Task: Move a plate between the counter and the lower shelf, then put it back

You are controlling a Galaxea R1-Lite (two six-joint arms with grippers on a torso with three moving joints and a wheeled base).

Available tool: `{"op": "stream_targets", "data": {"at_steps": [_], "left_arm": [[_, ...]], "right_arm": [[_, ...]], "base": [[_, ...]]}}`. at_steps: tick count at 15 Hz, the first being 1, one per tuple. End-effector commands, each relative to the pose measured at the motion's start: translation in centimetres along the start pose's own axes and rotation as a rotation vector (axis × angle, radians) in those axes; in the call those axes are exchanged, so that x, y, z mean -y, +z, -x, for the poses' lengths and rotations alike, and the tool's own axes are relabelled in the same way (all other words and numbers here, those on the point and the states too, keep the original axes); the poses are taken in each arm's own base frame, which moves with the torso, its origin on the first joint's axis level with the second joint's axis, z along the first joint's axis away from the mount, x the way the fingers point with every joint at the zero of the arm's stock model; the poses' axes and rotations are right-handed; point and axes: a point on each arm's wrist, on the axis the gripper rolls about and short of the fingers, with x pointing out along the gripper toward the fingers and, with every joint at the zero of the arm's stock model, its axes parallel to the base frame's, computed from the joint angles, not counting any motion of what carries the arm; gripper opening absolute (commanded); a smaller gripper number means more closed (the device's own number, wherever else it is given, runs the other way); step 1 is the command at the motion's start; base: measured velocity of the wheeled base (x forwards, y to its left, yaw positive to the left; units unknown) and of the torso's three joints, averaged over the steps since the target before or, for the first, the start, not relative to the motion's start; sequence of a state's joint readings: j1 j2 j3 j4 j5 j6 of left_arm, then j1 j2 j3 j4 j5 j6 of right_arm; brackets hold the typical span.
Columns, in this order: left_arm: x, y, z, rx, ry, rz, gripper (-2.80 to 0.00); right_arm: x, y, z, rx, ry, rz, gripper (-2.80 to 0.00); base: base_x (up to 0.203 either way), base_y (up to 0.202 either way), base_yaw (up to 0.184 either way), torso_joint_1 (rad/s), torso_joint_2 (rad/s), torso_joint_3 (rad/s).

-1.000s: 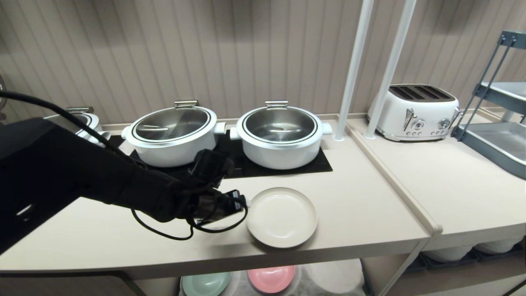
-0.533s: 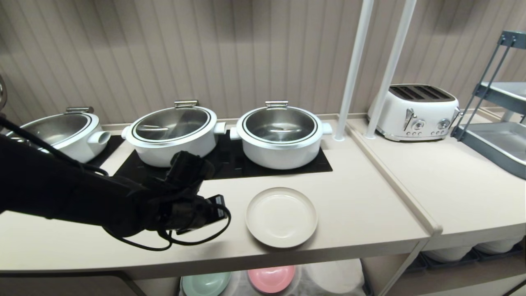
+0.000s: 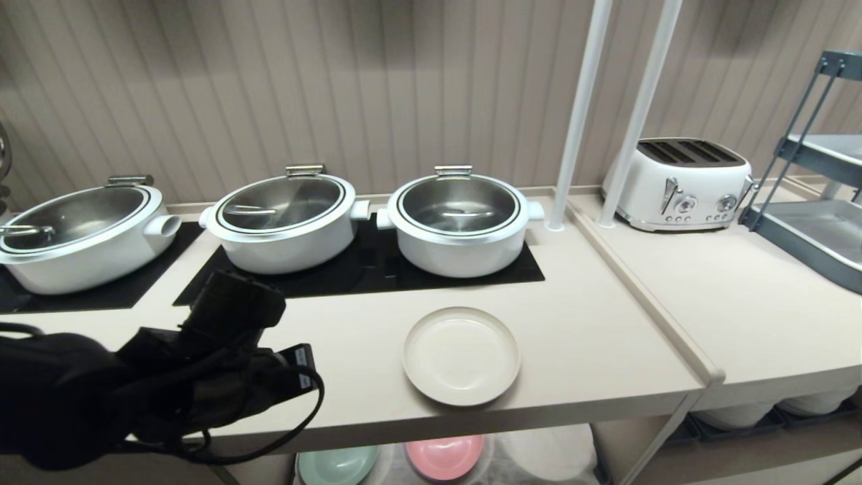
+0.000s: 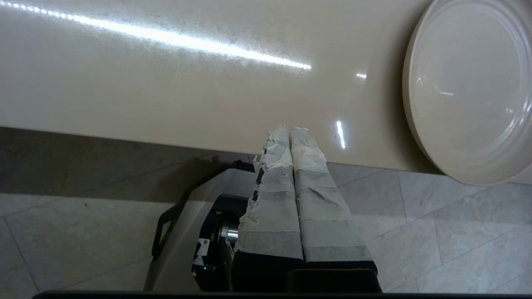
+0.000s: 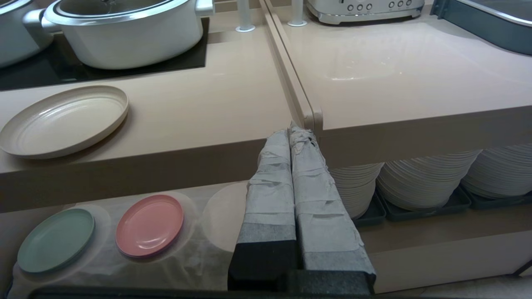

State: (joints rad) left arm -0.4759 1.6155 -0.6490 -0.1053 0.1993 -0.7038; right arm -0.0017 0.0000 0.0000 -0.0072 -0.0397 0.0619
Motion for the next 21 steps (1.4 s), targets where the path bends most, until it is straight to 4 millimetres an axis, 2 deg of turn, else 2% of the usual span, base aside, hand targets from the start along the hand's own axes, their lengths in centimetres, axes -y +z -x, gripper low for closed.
{"op": "stream_targets", "data": {"at_steps": [1,4,6,10,16,21], "left_arm": [[-0.7,-0.4,3.2,0.064,-0.059,0.01,-2.8],[-3.0,-2.3,6.0,0.101,-0.076,-0.006,-2.8],[-4.9,-4.1,7.2,0.119,-0.065,-0.055,-2.8],[-7.6,-6.5,9.7,0.203,-0.107,-0.135,-2.8],[-12.8,-10.1,11.5,0.377,-0.042,-0.286,-2.8],[-14.6,-13.6,12.5,0.561,-0.061,-0.448,-2.8]], "right_arm": [[0.0,0.0,0.0,0.0,0.0,-0.001,-2.8],[0.0,0.0,0.0,0.0,0.0,-0.001,-2.8],[0.0,0.0,0.0,0.0,0.0,-0.001,-2.8],[0.0,0.0,0.0,0.0,0.0,-0.001,-2.8],[0.0,0.0,0.0,0.0,0.0,-0.001,-2.8],[0.0,0.0,0.0,0.0,0.0,-0.001,-2.8]], "base": [[0.0,0.0,0.0,0.0,0.0,0.0],[0.0,0.0,0.0,0.0,0.0,0.0],[0.0,0.0,0.0,0.0,0.0,0.0],[0.0,0.0,0.0,0.0,0.0,0.0],[0.0,0.0,0.0,0.0,0.0,0.0],[0.0,0.0,0.0,0.0,0.0,0.0]]}}
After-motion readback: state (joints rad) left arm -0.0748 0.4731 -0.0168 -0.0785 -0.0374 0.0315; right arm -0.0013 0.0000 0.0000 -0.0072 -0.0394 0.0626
